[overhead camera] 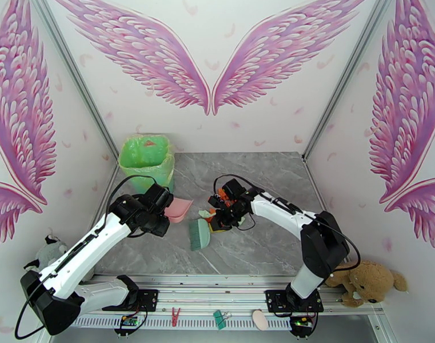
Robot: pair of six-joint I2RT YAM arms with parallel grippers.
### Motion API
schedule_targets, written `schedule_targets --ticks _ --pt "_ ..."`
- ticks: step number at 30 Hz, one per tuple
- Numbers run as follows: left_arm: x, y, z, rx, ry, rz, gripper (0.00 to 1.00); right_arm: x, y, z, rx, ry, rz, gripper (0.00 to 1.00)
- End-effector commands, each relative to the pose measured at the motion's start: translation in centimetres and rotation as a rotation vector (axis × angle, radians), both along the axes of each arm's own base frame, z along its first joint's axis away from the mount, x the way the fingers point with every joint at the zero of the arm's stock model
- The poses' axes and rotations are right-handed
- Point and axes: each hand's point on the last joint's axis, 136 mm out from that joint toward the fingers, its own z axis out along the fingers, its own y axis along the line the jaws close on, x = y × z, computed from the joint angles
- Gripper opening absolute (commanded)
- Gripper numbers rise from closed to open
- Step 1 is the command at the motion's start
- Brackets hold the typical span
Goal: Sweep away the paper scraps from the table
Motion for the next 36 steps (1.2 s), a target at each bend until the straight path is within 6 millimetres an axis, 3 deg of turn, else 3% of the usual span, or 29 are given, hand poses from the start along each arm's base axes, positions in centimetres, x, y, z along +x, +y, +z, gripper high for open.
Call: schedule_targets --ticks 1,6,13,20,25,28,32,36 --pt "-0.2 0.2 0.1 0.008 -0.003 -0.007 0.0 1.2 -1.6 -1.1 -0.125 -0.061 0.026 0.0" --pt "-0.4 0.1 0.0 -0.004 -0.004 -0.012 0.0 3.6 -3.4 -1.6 -0.283 -0.163 0.021 0.0" --pt "-0.5 -1.1 -1.4 0.007 0.034 -0.056 0.0 6.8 -5.9 1.7 -0.397 -0.317 -0.037 0.0" --pt "-0.8 -2.9 -3.2 0.032 0.071 -0.123 0.0 5.8 -5.1 8.9 -0.205 -0.403 -0.049 0.0" --pt "-1.3 -4.4 -4.3 0.072 0.098 -0.193 0.0 7.2 -8.9 14.7 -0.238 -0.548 -0.178 0.0" --pt "-1.7 -5.1 -5.2 0.102 0.121 -0.228 0.0 9.1 -11.9 16.8 -0.34 -0.639 -0.269 0.0" --pt "-2.4 -6.4 -6.7 0.149 0.155 -0.28 0.0 12.2 -15.7 16.7 -0.593 -0.686 -0.318 0.0" --pt "-3.6 -8.5 -8.2 0.149 0.179 -0.322 0.0 15.7 -18.2 14.5 -0.802 -0.672 -0.309 0.0"
